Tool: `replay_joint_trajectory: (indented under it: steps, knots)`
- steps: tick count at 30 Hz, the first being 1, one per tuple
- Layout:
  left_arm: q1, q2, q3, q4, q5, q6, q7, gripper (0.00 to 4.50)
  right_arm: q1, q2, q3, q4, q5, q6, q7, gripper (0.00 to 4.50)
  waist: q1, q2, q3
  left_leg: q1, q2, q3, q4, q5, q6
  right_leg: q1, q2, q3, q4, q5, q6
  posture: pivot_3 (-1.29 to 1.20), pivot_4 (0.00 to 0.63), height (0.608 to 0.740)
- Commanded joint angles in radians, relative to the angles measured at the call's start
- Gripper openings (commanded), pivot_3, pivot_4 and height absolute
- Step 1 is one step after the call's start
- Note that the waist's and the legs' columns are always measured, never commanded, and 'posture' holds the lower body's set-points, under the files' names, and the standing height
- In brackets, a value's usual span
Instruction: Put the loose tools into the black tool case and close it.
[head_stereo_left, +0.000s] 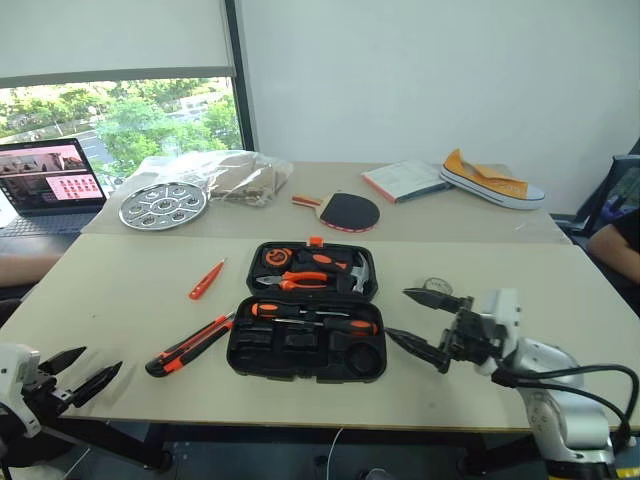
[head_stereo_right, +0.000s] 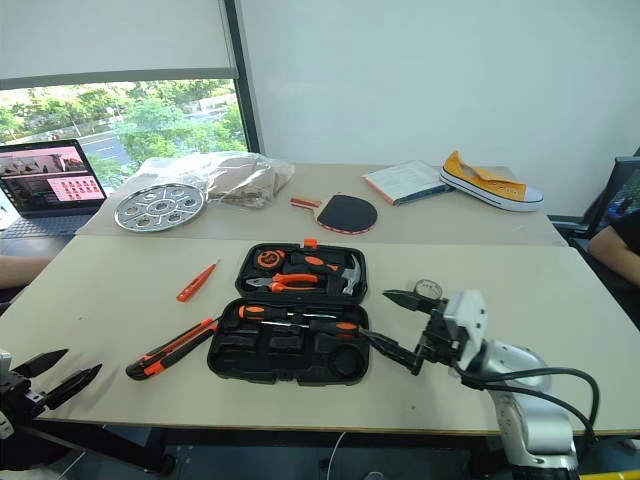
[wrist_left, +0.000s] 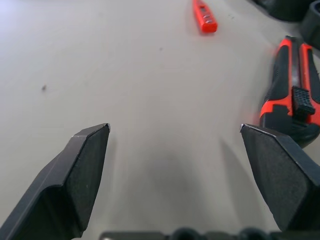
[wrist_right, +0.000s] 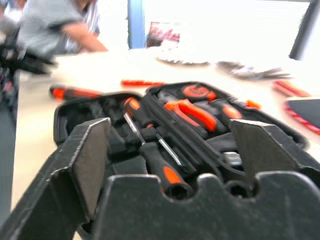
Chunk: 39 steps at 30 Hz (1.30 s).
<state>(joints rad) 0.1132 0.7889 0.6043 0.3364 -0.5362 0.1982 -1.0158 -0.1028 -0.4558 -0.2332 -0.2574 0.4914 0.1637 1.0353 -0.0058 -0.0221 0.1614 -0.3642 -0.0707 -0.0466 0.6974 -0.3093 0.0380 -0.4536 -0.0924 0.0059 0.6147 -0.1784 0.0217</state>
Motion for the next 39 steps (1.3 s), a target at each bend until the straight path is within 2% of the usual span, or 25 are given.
replay_joint_trajectory:
  steps: [1,4,8,12,15,18,23,25,27,30,34,36,39]
  knots:
    - [-0.172,0.058,-0.081,-0.072,-0.013,0.158,0.068,4.5,-0.02,0.003,-0.017,-0.046,0.012,-0.064,-0.045,4.43,0.005,0.0,0.0,0.002,0.0,0.0,0.0,0.003,-0.002,0.002,0.001,-0.001,0.001,0.001,-0.002,0.0,0.15,0.74]
    - [-0.383,0.072,-0.235,-0.046,0.065,0.294,0.134,4.5,-0.049,0.001,0.008,-0.043,0.01,-0.068,-0.063,4.43,0.011,0.0,0.001,0.009,0.0,-0.001,0.0,0.004,-0.003,0.01,0.002,-0.001,0.001,0.002,-0.003,0.0,0.15,0.74]
    - [-0.614,0.04,-0.406,0.078,0.203,0.344,0.216,4.5,-0.062,-0.007,0.04,-0.049,0.011,-0.069,-0.068,4.43,0.005,-0.001,0.0,0.016,0.0,-0.002,0.0,0.005,-0.004,0.018,0.003,-0.002,0.001,0.002,-0.002,0.0,0.15,0.74]
    - [-0.786,-0.033,-0.495,0.26,0.308,0.322,0.306,4.5,-0.056,-0.013,0.054,-0.066,0.018,-0.06,-0.078,4.43,-0.009,-0.001,0.0,0.014,0.0,-0.001,-0.002,0.007,-0.006,0.013,0.003,0.0,0.002,0.003,-0.003,0.0,0.15,0.74]
    - [-0.859,-0.08,-0.538,0.369,0.357,0.286,0.33,4.5,-0.052,-0.019,0.06,-0.08,0.024,-0.052,-0.088,4.43,-0.013,-0.001,0.0,0.01,0.0,0.0,-0.002,0.008,-0.008,0.009,0.003,0.002,0.003,0.003,-0.002,0.0,0.15,0.74]
    - [-0.892,-0.108,-0.557,0.433,0.376,0.269,0.31,3.77,-0.044,-0.026,0.062,-0.091,0.031,-0.045,-0.098,4.5,-0.008,-0.001,0.001,0.008,-0.001,0.0,-0.002,0.006,-0.006,0.008,0.002,0.002,0.002,0.003,-0.001,0.0,0.15,0.74]
    - [-0.898,-0.107,-0.56,0.477,0.4,0.236,0.276,1.92,-0.029,-0.043,0.051,-0.11,0.041,-0.034,-0.109,4.5,-0.004,-0.001,0.001,0.008,-0.001,0.0,-0.002,0.005,-0.004,0.01,0.002,0.002,-0.001,0.002,0.001,0.0,0.15,0.74]
    - [-0.887,-0.094,-0.548,0.469,0.391,0.21,0.24,1.22,-0.021,-0.049,0.047,-0.117,0.045,-0.03,-0.113,4.5,-0.003,-0.001,0.001,0.009,-0.002,0.0,-0.002,0.005,-0.004,0.011,0.001,0.002,-0.002,0.002,0.001,0.0,0.15,0.74]
    - [-0.872,-0.077,-0.491,0.425,0.32,0.111,0.111,0.52,-0.011,-0.057,0.042,-0.121,0.049,-0.03,-0.114,4.5,-0.004,-0.001,0.001,0.009,-0.002,0.0,-0.002,0.005,-0.003,0.011,0.001,0.002,-0.002,0.002,0.001,0.0,0.15,0.74]
    - [-0.841,-0.05,-0.456,0.337,0.24,-0.054,-0.129,0.52,0.004,-0.07,0.04,-0.129,0.058,-0.026,-0.112,4.5,-0.005,-0.002,0.001,0.007,-0.001,0.0,-0.002,0.005,-0.003,0.009,0.001,0.002,-0.002,0.002,0.001,0.0,0.15,0.74]
    - [-0.788,-0.001,-0.537,0.174,0.22,-0.136,-0.406,0.52,0.022,-0.097,0.046,-0.135,0.069,-0.022,-0.089,4.5,-0.006,-0.002,0.001,-0.004,-0.001,0.001,0.003,0.005,-0.004,-0.003,0.0,0.002,0.0,0.002,0.001,0.0,0.15,0.74]
    - [-0.761,0.017,-0.604,0.066,0.234,-0.135,-0.49,0.52,0.032,-0.114,0.054,-0.139,0.073,-0.017,-0.07,4.5,-0.005,-0.001,0.0,-0.004,-0.002,0.001,0.003,0.005,-0.004,-0.004,0.0,0.002,0.0,0.003,0.001,0.0,0.15,0.74]
    - [-0.747,0.014,-0.691,-0.03,0.287,-0.136,-0.511,0.52,0.042,-0.131,0.065,-0.143,0.078,-0.012,-0.053,4.5,-0.002,-0.001,0.0,-0.005,-0.002,0.001,0.004,0.004,-0.003,-0.003,0.0,0.003,-0.001,0.003,0.001,0.0,0.15,0.74]
